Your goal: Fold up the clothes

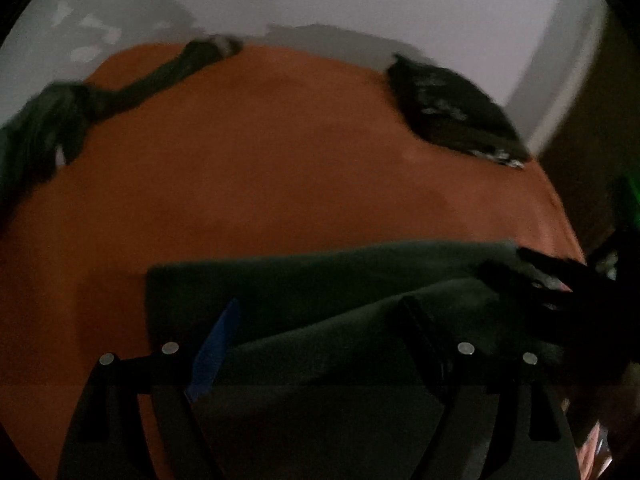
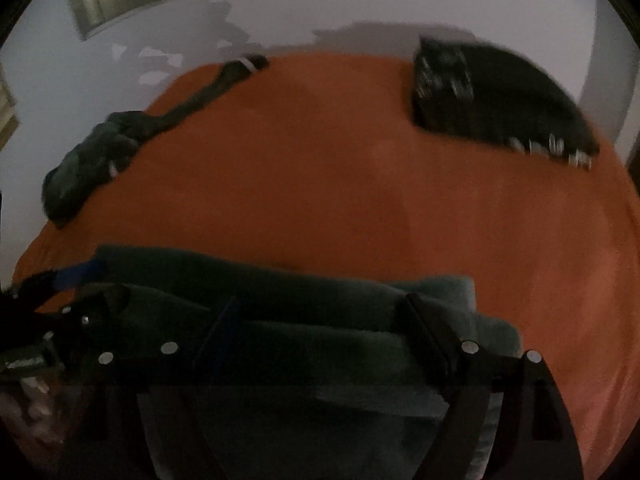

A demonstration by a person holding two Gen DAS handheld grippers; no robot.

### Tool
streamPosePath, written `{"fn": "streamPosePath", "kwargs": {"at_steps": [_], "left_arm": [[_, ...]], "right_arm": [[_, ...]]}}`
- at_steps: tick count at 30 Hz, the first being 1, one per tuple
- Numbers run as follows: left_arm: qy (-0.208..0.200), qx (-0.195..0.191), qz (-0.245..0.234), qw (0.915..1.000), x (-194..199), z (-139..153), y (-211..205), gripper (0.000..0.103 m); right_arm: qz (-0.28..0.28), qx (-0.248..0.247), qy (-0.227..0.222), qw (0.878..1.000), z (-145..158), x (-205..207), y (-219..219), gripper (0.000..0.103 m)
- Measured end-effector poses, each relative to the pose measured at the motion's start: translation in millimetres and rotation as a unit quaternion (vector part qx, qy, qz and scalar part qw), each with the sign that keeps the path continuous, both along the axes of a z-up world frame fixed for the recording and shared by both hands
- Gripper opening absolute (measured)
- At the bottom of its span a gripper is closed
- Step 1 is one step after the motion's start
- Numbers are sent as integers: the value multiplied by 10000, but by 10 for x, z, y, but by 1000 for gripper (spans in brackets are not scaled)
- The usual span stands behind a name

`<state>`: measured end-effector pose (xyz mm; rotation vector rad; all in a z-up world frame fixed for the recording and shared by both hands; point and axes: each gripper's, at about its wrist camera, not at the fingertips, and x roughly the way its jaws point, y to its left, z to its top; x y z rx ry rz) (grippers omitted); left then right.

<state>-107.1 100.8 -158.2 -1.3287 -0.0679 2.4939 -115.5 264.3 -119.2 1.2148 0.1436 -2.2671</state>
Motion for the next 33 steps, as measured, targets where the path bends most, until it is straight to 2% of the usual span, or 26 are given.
{"fn": "streamPosePath", "kwargs": {"at_steps": [2,7,10,12,16,18,19,20,23,25,27,30,33], "left_arm": [[12,-96,-36,9999,-38,-156,25,83],[415,-284,-104,9987,-15,-288,86,87],[465,-94,-198,9987,4,-332,16,89],[325,115,-307,9989,21,-313,-92,89],[131,-43,-655,9978,118,-115,-297,89],[368,-272,-565,9974,256,70,-473,89],[496,-311,-588,9966,331,159,-571,89],[609,-300,-663,9955,404,241,-668,89],[915,-447,-896,9908,601,436,-961,89],[771,-567,-1195,9882,574,419,-1098,89],[437,-671,-1307,9882,477,310,-1226,89],[201,-729,-866,9934,310,145,-1387,89],[-246,-455,-598,9969,245,11,-1494,89]], "right_arm": [[61,-194,124,9997,-99,16,40,82],[229,-224,410,9986,-303,30,34,84],[236,-394,268,9986,-351,-85,58,85],[304,-492,155,9982,-335,-138,96,85],[121,-452,274,9985,-193,-182,263,85],[31,-362,301,9989,-69,-174,337,85],[-62,-110,341,9993,19,-163,369,85],[-68,103,373,9992,130,-123,409,85],[107,224,494,9985,462,81,561,85],[415,-13,241,9988,565,206,609,85],[613,-64,15,9981,579,281,603,85],[638,127,71,9979,506,349,517,85],[572,229,-123,9980,426,358,517,85]]}}
